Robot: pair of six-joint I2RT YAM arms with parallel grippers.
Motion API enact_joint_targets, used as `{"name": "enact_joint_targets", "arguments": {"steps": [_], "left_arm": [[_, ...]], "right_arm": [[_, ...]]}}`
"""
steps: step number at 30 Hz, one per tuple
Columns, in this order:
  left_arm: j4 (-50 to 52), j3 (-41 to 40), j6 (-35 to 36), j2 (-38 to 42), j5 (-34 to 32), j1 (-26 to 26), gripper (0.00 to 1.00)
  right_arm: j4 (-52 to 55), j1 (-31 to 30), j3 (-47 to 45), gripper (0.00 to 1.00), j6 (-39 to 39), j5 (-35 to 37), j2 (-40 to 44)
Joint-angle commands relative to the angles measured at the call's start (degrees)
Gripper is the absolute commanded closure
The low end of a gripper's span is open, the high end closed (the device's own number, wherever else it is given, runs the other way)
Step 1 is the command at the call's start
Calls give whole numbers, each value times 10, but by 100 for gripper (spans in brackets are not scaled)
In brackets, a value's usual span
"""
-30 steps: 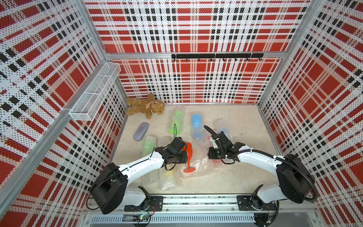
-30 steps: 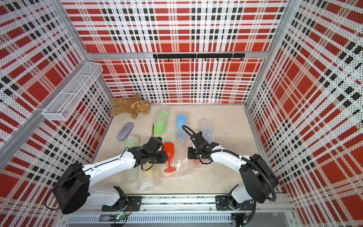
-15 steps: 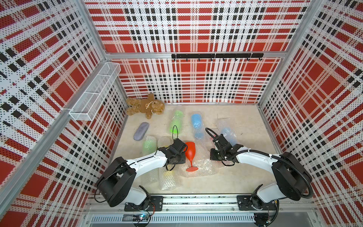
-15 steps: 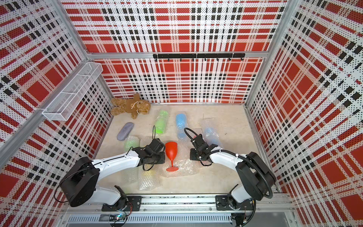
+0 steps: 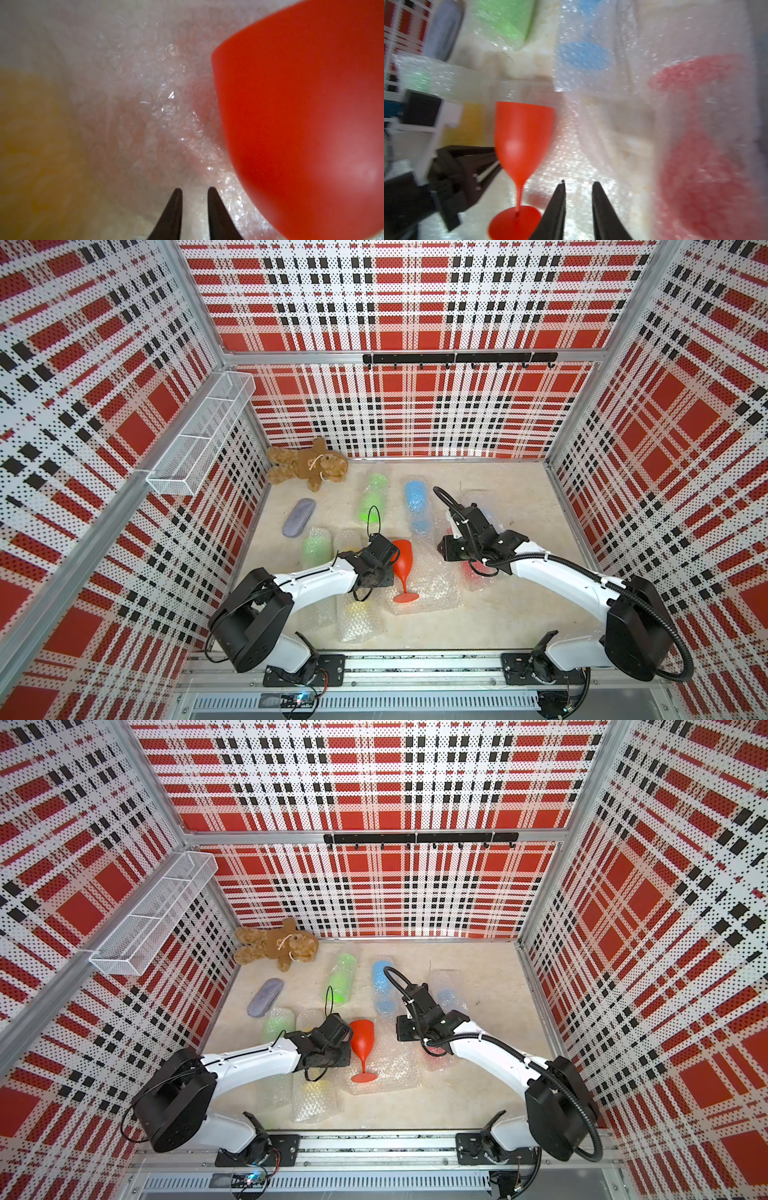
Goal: Unpack wine glasses from bubble wrap
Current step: Unwrap the bubble wrap at the center of the board.
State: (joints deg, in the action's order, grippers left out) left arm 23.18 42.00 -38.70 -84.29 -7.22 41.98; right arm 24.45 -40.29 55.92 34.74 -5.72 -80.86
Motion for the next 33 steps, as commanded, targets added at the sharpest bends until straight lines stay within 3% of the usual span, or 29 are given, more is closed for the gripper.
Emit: {"name": "enact_joint_targets", "arguments": {"steps": [1, 11, 17, 33], "left_arm": [[4, 18, 10, -3, -21, 4, 74], [2, 17, 8, -7, -22, 8, 75], [0, 18, 6, -25, -18, 18, 76], [11, 30, 15, -61, -42, 35, 75]], "right_arm": [[-21, -21, 20, 84, -17, -71, -43], [-37, 12, 36, 100, 20, 40, -204], [-68, 56, -13, 100, 13, 47, -209], [-56, 80, -90, 100, 13, 68, -155]]}}
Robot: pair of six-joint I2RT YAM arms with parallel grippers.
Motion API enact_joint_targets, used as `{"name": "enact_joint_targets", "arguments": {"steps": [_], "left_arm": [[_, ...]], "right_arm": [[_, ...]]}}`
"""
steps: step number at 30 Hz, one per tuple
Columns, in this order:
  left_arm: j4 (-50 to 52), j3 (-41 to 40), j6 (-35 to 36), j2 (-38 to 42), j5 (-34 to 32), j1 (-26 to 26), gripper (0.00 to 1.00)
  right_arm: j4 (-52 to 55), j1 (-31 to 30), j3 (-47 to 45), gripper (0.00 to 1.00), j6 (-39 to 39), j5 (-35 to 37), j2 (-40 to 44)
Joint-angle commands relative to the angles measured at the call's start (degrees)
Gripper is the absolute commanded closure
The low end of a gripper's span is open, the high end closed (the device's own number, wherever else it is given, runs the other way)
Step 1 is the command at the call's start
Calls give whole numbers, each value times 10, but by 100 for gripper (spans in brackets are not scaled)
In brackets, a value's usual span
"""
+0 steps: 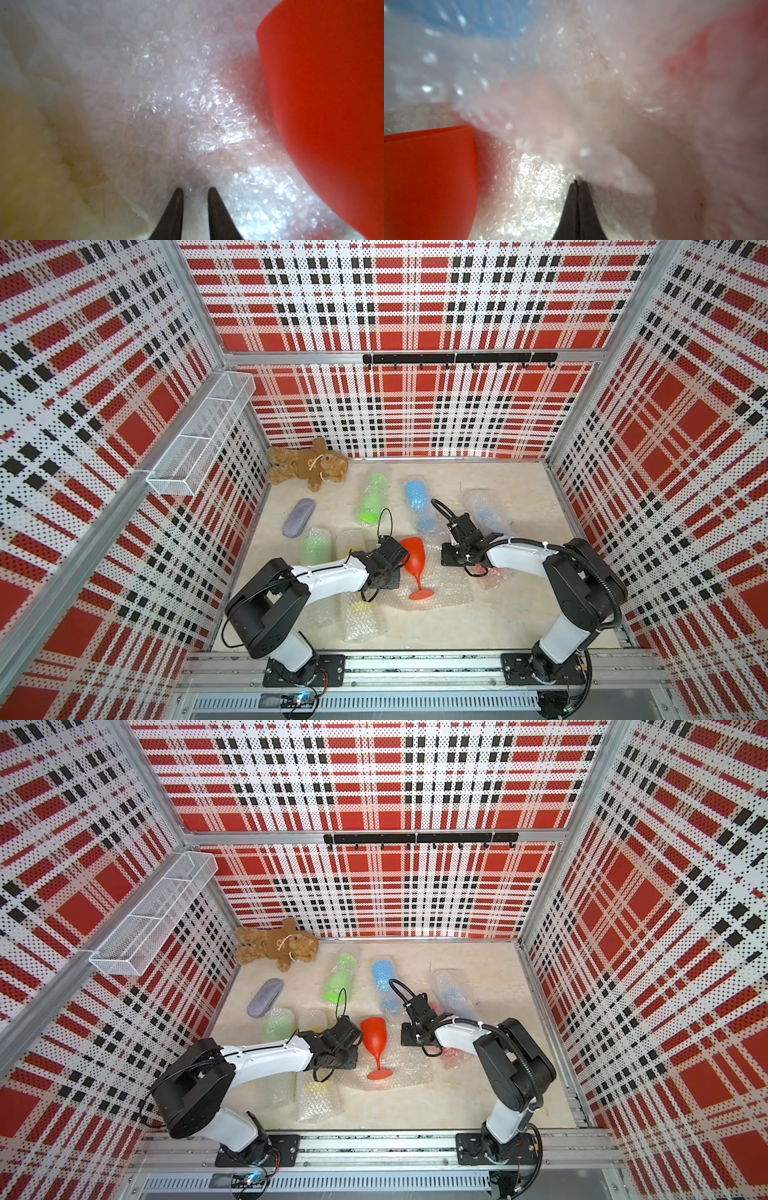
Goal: Unpack wine glasses from bubble wrap
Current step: Unwrap the bubble wrap at the center of the board, then pick up the wine glass from the bubble wrap.
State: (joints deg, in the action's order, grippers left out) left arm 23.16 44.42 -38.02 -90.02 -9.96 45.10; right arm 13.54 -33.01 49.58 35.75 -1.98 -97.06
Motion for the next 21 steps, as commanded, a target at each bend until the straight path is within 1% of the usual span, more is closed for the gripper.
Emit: {"name": "enact_joint_targets", "arguments": {"steps": [1, 4, 5, 8, 10, 13, 16, 17, 18, 20, 21], "left_arm": [[13, 6, 8, -2, -16, 3, 75], [17, 7, 10, 3, -19, 3, 75], [19, 9, 12, 6, -22, 3, 73], [29, 17, 17, 17, -30, 2, 68], [31, 21, 22, 32, -22, -1, 63], [19, 24, 33, 66, 16, -5, 55], [20, 26, 33, 104, 33, -12, 51], [20, 26, 33, 119, 40, -17, 50], [21, 25, 33, 132, 43, -22, 50], [21, 24, 36, 167, 50, -37, 48], [21, 24, 38, 179, 52, -44, 47]], "right_arm": [[54, 8, -32, 99, 4, 33, 12], [57, 8, -38, 98, 2, 27, 30], [60, 8, -36, 97, 1, 23, 35], [76, 8, -19, 91, -11, 5, 59], [91, 8, -3, 80, -18, -9, 81], [126, 8, 29, 66, -29, -24, 111], [177, 8, 68, 53, -36, -37, 131], [194, 8, 83, 49, -59, -45, 137], [208, 7, 97, 44, -68, -52, 140], [241, 5, 134, 28, -86, -78, 137], [258, 5, 151, 23, -88, -86, 133]]}}
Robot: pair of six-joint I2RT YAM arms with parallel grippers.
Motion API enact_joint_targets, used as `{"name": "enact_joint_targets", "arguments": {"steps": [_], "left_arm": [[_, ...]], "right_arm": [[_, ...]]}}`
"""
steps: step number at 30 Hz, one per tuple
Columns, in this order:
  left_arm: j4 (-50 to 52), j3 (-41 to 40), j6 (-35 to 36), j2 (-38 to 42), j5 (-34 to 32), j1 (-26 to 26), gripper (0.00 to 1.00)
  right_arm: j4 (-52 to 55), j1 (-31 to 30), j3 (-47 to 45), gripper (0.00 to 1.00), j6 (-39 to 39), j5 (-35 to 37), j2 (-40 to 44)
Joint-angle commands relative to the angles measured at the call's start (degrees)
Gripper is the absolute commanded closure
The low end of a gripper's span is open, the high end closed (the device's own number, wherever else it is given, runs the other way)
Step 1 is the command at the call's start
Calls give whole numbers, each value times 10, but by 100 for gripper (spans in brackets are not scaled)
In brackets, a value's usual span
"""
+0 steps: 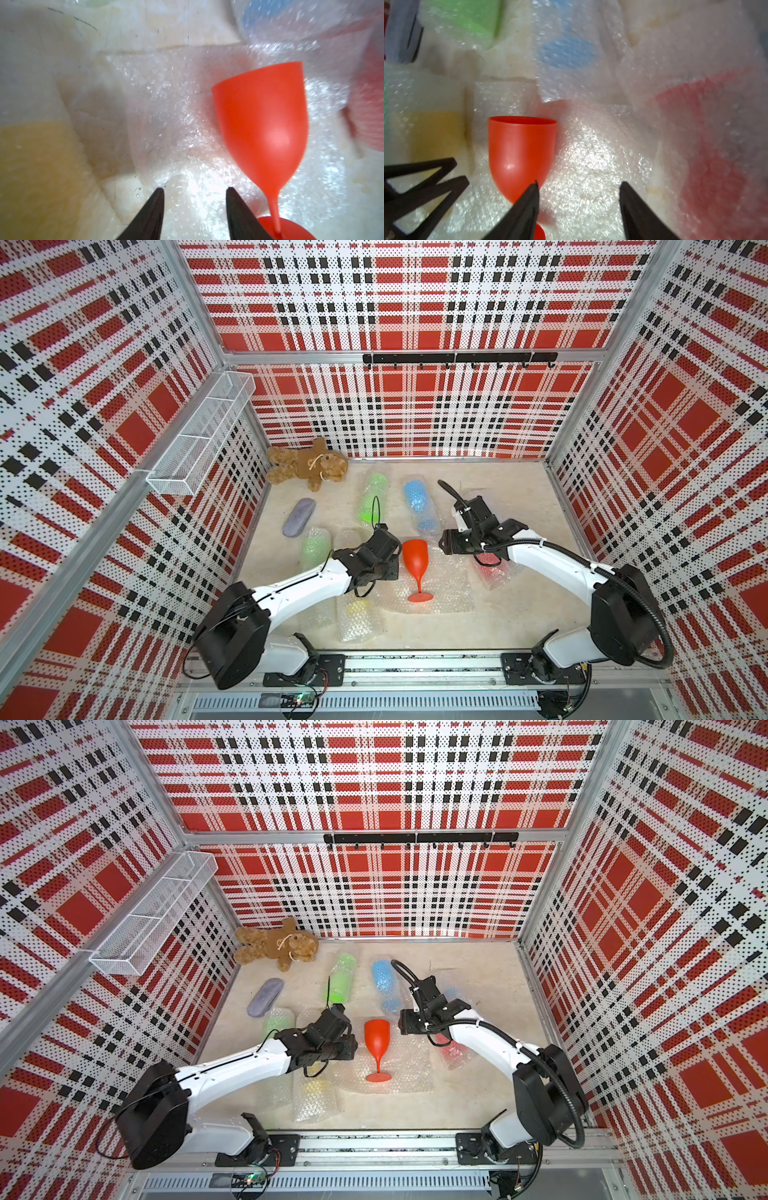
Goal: Unpack wine glasses from bubble wrap
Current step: Pick up the wine glass from the bubble wrap.
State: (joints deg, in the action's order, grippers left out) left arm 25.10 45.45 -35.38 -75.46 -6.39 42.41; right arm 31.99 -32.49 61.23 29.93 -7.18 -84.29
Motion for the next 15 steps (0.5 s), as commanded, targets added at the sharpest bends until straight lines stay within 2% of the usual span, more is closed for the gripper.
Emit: {"name": "enact_joint_targets", "arguments": {"steps": [1, 2, 3, 6, 8, 12, 15], "left_arm": [[1, 15, 16, 49, 19, -25, 46], [1, 17, 21, 63, 20, -33, 45], [1, 19, 28, 72, 17, -39, 45], [3, 24, 55, 102, 7, -62, 44], [2, 24, 72, 120, 2, -84, 44], [-26, 9, 74, 154, 16, -125, 44], [-55, -8, 72, 174, 24, -137, 43]], "right_arm": [[86, -3, 53, 14, -35, -49, 0], [89, -9, 64, 2, -41, -61, -5], [99, -13, 76, 0, -41, -69, -12], [164, -17, 140, 0, -55, -113, -65], [208, -23, 187, 0, -63, -97, -102], [280, -34, 265, 0, -81, -112, -182], [313, -49, 313, 0, -88, -107, -241]]}}
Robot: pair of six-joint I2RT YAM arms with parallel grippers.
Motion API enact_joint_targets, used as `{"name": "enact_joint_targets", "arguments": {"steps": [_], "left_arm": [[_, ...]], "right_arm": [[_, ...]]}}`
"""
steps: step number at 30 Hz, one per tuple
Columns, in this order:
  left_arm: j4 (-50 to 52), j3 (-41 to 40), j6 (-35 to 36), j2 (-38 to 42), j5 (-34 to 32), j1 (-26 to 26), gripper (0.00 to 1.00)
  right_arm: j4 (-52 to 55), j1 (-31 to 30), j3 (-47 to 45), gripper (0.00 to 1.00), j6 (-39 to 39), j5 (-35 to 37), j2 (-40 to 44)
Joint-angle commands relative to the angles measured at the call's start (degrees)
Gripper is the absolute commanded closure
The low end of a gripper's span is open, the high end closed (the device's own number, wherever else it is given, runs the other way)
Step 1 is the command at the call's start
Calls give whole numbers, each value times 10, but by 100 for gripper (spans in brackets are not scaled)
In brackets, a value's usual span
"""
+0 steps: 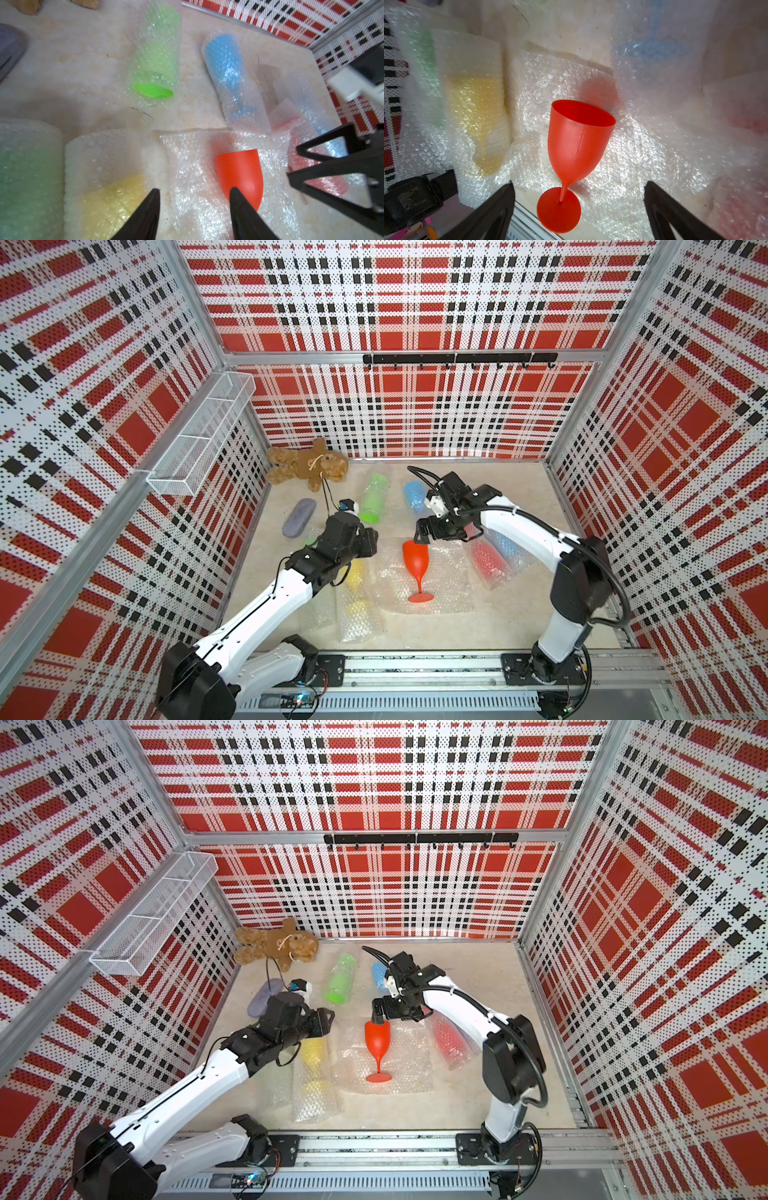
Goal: Unpack wine glasses from bubble wrap
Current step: Pick up the wine glass from the bubble wrap.
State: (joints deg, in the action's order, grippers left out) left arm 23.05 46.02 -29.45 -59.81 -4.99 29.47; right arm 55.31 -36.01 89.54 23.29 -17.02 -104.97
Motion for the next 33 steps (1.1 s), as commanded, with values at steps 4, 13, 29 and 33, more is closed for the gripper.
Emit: {"name": "enact_joint_targets", "arguments": {"steps": [4, 13, 29, 33], "left_arm": [[-44, -22, 13, 20, 0, -7, 44], [-54, -27, 13, 23, 18, -11, 44], [-53, -28, 13, 29, 16, -23, 44], [-53, -28, 12, 25, 13, -27, 44]], "right_arm": [[96, -18, 77, 0, -15, -9, -101], [109, -26, 156, 0, -13, -32, -224], [113, -24, 186, 19, 2, -19, -225], [95, -24, 163, 20, 14, -15, -174]]}}
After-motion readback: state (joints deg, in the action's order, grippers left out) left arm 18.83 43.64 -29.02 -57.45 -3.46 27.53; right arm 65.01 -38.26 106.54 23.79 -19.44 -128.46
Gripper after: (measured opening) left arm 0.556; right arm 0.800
